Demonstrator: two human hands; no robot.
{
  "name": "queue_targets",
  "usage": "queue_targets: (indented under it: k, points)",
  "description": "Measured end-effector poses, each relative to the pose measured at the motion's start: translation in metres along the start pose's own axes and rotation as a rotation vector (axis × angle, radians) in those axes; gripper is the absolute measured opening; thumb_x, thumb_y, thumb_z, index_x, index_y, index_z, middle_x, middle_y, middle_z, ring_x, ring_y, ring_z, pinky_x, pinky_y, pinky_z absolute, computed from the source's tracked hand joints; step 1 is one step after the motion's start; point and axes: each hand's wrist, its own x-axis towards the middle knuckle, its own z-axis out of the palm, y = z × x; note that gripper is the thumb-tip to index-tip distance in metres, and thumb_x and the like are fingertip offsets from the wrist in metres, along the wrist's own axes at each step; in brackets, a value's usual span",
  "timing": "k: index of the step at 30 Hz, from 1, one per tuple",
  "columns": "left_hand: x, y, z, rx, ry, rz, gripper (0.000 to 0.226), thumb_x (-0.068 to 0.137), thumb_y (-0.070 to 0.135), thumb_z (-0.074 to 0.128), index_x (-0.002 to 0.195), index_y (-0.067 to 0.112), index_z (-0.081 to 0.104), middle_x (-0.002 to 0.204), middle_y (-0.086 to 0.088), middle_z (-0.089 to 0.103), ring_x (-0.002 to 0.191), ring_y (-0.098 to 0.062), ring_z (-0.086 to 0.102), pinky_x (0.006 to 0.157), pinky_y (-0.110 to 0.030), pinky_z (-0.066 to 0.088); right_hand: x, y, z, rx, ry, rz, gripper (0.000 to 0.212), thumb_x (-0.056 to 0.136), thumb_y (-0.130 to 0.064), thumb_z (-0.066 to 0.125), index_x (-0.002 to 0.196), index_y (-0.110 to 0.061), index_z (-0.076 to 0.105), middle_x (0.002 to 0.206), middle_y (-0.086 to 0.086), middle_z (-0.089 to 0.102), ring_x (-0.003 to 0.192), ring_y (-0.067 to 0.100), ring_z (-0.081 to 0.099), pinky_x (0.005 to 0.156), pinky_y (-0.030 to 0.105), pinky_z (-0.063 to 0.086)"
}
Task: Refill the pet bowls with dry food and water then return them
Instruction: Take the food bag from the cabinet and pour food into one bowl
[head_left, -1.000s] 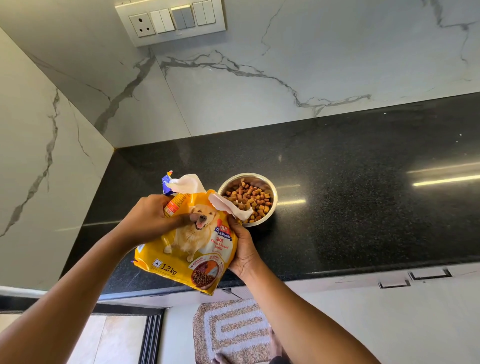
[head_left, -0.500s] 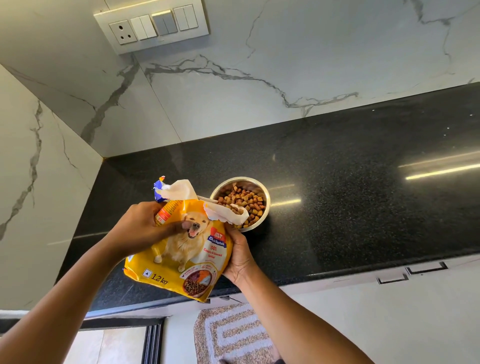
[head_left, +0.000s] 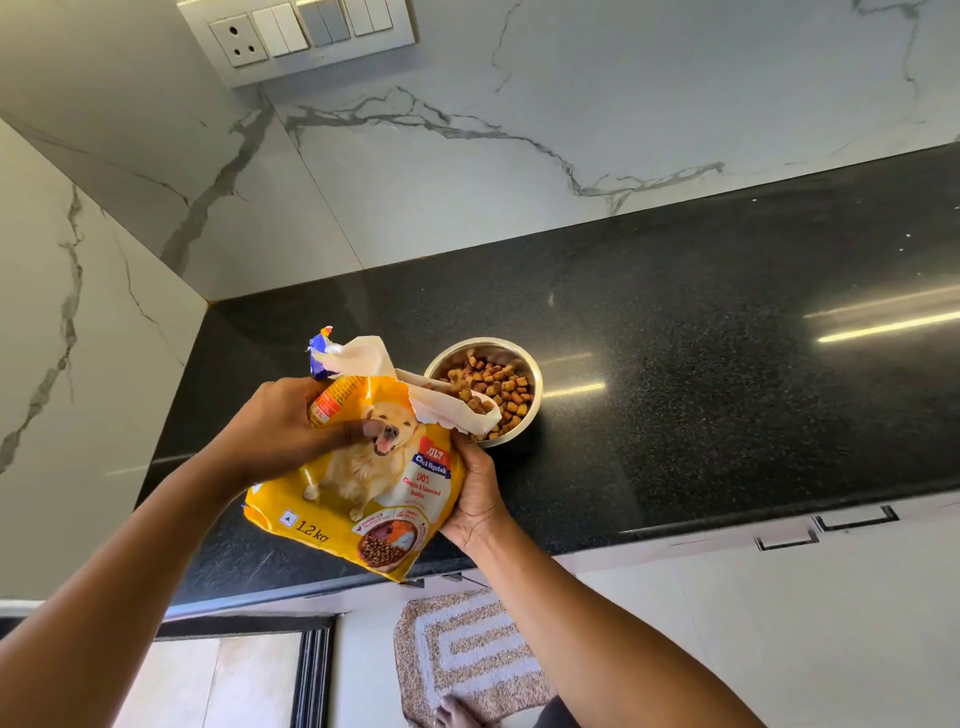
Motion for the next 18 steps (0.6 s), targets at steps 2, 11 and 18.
queue_targets:
  k: [2, 11, 18]
  points:
    - [0.0015, 0.0016, -0.0008, 0.007, 0.005, -0.008, 0.078, 0.037, 0.100, 0.055, 0.087, 0.041, 0.061, 0.078, 0.019, 0.073, 0.073, -0.005, 0.072, 0.067, -0.023, 0.058, -0.0014, -0.0006, 0.0014, 0.006, 0.006, -0.015, 0.067, 0.087, -0.053, 0.072, 0.141, -0.014, 0.064, 0.136, 0.018, 0.069, 0.120, 0.036, 0.069, 0.099, 0.054, 0.059]
    - [0.0035, 0.0038, -0.0025, 0.005, -0.007, -0.017, 0.073, 0.044, 0.094, 0.060, 0.089, 0.037, 0.063, 0.077, 0.016, 0.075, 0.071, -0.005, 0.074, 0.068, -0.025, 0.060, 0.0010, -0.0027, 0.0017, -0.013, -0.020, 0.035, 0.060, 0.095, -0.056, 0.058, 0.139, -0.016, 0.069, 0.140, 0.017, 0.067, 0.123, 0.034, 0.068, 0.102, 0.052, 0.059]
    - [0.0027, -0.0011, -0.0030, -0.001, -0.013, -0.055, 0.072, 0.045, 0.089, 0.064, 0.090, 0.032, 0.064, 0.084, 0.011, 0.075, 0.074, -0.009, 0.074, 0.074, -0.033, 0.062, 0.0005, -0.0025, 0.0022, -0.032, 0.004, 0.059, 0.062, 0.102, -0.054, 0.048, 0.145, -0.012, 0.062, 0.140, 0.019, 0.066, 0.123, 0.036, 0.068, 0.101, 0.053, 0.058]
